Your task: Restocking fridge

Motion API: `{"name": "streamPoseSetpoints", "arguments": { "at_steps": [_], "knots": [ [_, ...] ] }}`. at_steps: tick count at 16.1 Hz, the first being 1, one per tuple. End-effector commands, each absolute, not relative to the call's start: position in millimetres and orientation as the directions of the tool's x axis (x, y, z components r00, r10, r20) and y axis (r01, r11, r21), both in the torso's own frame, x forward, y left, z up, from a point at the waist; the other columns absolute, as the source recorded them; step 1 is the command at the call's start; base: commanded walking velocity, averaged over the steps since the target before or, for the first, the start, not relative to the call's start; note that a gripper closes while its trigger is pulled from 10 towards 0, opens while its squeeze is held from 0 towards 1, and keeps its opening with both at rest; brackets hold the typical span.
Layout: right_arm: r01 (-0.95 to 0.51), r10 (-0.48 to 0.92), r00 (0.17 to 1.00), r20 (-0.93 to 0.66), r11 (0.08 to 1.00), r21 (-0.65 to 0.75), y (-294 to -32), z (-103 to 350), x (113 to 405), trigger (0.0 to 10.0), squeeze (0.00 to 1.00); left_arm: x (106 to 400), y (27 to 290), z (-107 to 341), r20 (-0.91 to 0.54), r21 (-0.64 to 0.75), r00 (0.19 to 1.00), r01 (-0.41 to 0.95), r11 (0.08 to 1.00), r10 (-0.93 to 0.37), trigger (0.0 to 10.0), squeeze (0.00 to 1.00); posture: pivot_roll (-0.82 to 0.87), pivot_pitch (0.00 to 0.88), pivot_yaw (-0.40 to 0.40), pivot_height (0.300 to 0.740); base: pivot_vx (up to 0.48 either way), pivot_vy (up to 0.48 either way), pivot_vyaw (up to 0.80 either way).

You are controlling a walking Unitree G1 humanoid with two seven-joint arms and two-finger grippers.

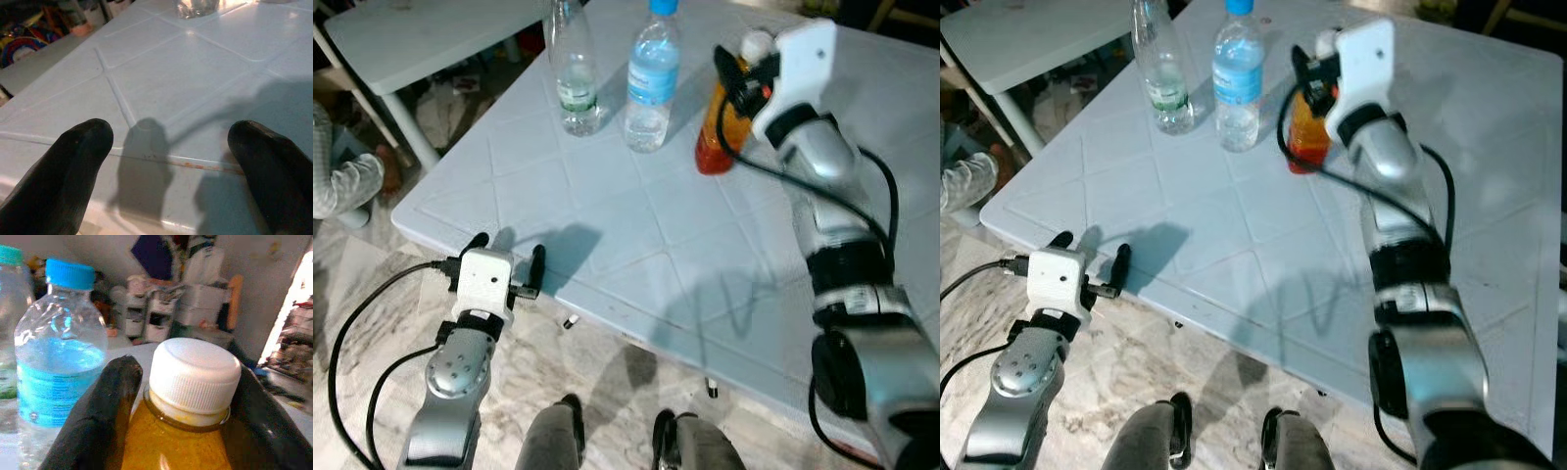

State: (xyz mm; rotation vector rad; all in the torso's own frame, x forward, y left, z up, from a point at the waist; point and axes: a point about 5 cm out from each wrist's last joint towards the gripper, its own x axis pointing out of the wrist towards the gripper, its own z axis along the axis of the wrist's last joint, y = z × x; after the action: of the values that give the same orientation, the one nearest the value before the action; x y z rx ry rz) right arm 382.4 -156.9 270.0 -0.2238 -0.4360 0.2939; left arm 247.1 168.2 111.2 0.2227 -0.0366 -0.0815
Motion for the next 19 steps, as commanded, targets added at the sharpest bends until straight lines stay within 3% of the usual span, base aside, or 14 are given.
{"name": "streamPoseSetpoints", "arguments": {
  "at_steps": [1,6,7,14,19],
  "knots": [
    [-0.204,0.298,0.88,0.37,0.94,-0.273,-160,259,376,0.0,0.0,246,170,102,-0.016,0.217,0.998,0.066,0.974,-0.064,10.0,0.0,0.13,0.176,0.01,0.74,0.0,0.0,0.0],
    [-0.123,0.216,0.874,0.436,0.965,-0.232,-165,232,345,0.0,0.0,257,165,104,0.006,0.193,0.999,0.048,0.98,-0.05,10.0,0.0,0.12,0.109,0.005,0.74,0.0,0.0,0.0],
    [-0.123,0.215,0.873,0.438,0.966,-0.228,-160,226,335,10.0,0.0,263,167,106,0.018,0.187,0.999,0.036,0.982,-0.04,10.0,0.0,0.11,0.096,0.002,0.74,0.0,0.0,0.0],
    [-0.171,0.227,0.901,0.37,0.969,-0.178,-144,194,297,10.0,0.0,264,158,97,0.003,0.156,1.0,0.02,0.988,-0.021,10.0,0.0,0.08,0.068,-0.007,0.74,0.0,0.0,0.0],
    [-0.262,0.299,0.892,0.338,0.953,-0.151,-127,186,287,10.0,0.0,272,155,97,0.016,0.153,1.0,0.015,0.988,-0.017,10.0,0.0,0.07,0.056,-0.016,0.74,0.0,0.16,0.8]
  ]
}}
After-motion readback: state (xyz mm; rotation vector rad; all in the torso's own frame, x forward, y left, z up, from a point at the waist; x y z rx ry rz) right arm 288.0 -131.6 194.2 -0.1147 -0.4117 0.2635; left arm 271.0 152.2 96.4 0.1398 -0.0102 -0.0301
